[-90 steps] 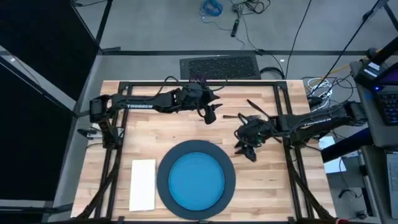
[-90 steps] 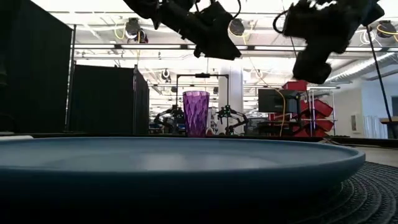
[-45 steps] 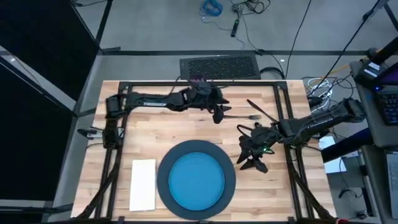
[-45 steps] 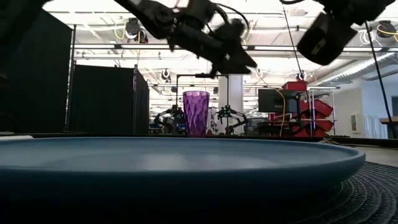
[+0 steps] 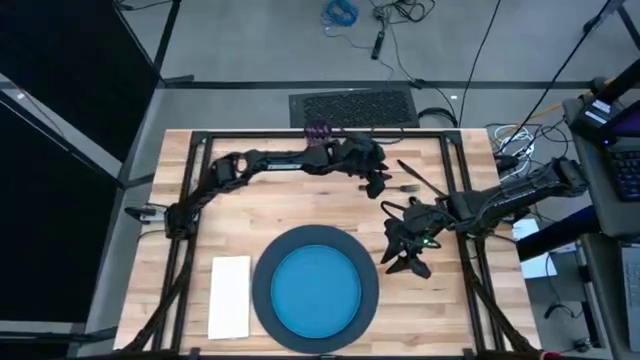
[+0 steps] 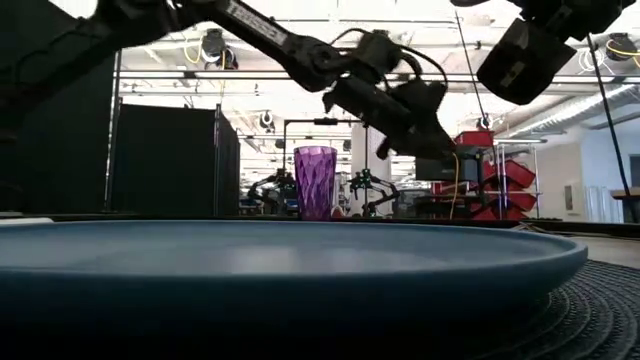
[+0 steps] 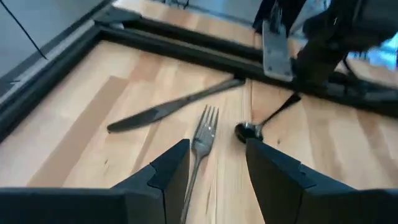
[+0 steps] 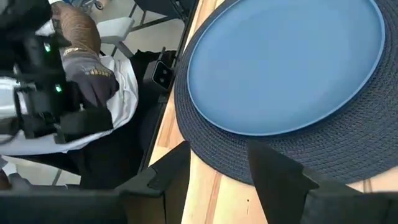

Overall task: Set table place
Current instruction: Put the black fork on the white table napkin

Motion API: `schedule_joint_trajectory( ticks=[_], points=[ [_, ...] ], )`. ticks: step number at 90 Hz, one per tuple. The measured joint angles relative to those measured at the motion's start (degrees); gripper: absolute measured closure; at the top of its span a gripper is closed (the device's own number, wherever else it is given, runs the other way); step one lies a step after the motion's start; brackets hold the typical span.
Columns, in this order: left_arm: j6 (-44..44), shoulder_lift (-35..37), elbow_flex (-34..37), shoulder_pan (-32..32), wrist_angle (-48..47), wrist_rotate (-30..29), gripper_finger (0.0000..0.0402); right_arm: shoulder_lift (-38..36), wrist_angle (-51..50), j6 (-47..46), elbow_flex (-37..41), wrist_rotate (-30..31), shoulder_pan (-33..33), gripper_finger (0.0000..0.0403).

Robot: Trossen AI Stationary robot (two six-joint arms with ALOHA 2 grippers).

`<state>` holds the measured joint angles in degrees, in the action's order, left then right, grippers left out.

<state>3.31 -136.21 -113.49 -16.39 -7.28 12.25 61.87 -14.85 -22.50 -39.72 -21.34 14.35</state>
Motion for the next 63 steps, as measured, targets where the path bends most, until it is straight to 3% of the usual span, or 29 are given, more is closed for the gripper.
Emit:
schedule_joint_trajectory(
  ticks=[18, 40, 63],
  points=[
    [-4.28, -5.65, -6.05, 0.01, -4.16, -0.02, 0.0259, 0.00, -0.04, 1.14, 0.01, 0.00, 0.00, 0.0255],
    [-6.82, -6.25, -6.34, -0.40, -4.19, -0.31, 0.0259, 0.00, 0.01, 2.65, 0.00, 0.00, -0.01, 0.0255],
    [2.08, -6.25, -6.28, -2.14, -10.16, 3.78, 0.0259, 0.00, 0.11, 3.28, -0.53, 0.01, -0.11, 0.0255]
  ],
)
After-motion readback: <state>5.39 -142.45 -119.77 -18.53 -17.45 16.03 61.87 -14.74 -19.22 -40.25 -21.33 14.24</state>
